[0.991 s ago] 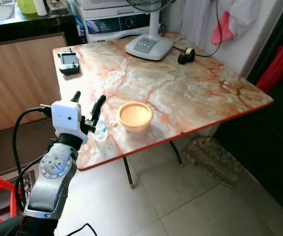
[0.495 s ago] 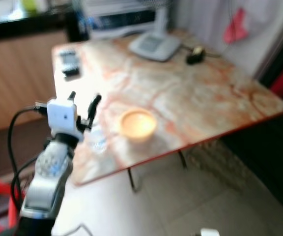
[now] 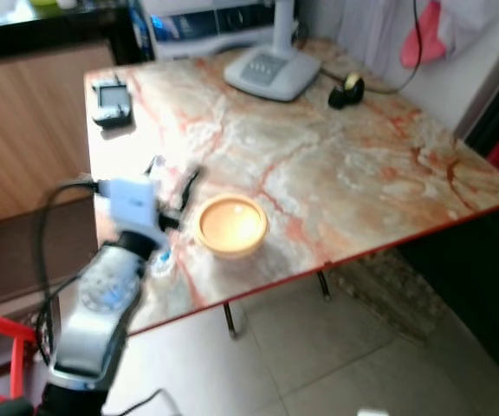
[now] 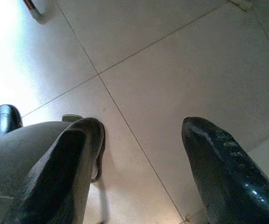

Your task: Restocking fridge

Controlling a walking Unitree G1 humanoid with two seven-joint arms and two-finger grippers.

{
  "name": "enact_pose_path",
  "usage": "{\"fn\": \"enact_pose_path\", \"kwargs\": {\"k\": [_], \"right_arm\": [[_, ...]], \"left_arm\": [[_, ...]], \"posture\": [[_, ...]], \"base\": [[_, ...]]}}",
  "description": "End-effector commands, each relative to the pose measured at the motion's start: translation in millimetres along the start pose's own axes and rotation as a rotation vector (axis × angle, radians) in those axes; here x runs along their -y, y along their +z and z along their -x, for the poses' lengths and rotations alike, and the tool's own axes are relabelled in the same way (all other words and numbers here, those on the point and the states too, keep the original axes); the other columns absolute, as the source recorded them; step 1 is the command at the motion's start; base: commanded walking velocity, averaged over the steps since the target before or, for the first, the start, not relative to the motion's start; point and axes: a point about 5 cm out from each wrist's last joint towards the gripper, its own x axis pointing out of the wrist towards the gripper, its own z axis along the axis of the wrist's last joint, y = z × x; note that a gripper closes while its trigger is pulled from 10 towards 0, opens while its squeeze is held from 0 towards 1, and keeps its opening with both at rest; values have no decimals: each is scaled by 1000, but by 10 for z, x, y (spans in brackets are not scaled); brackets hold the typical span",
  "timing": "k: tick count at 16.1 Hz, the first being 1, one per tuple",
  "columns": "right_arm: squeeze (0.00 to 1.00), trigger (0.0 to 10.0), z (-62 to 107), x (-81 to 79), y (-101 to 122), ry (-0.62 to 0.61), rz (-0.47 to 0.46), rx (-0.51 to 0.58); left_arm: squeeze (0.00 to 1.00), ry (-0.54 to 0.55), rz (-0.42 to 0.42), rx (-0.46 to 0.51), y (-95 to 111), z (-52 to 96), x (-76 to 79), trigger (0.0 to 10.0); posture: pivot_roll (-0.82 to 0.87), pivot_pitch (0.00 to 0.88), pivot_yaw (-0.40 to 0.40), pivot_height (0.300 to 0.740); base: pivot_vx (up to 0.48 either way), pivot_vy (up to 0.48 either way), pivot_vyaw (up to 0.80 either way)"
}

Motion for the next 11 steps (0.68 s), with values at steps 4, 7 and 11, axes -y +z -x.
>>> {"fn": "enact_pose_path", "kwargs": {"k": [4, 7, 11], "right_arm": [[0, 10000, 17, 9, -50, -13, -21, -13], [0, 10000, 15, -3, -55, -10, -23, -19], [0, 10000, 8, -14, -53, -8, -26, -26]], "left_arm": [[0, 52, -16, 13, 244, -81, -68, 10000], [1000, 67, 32, -47, 318, -184, -179, 10000], [1000, 23, 45, -200, 473, -345, -274, 10000]], "posture": [[143, 144, -40, 740], [151, 134, -31, 740], [164, 122, -25, 740]], "base": [[0, 0, 0], [0, 0, 0], [0, 0, 0]]}}
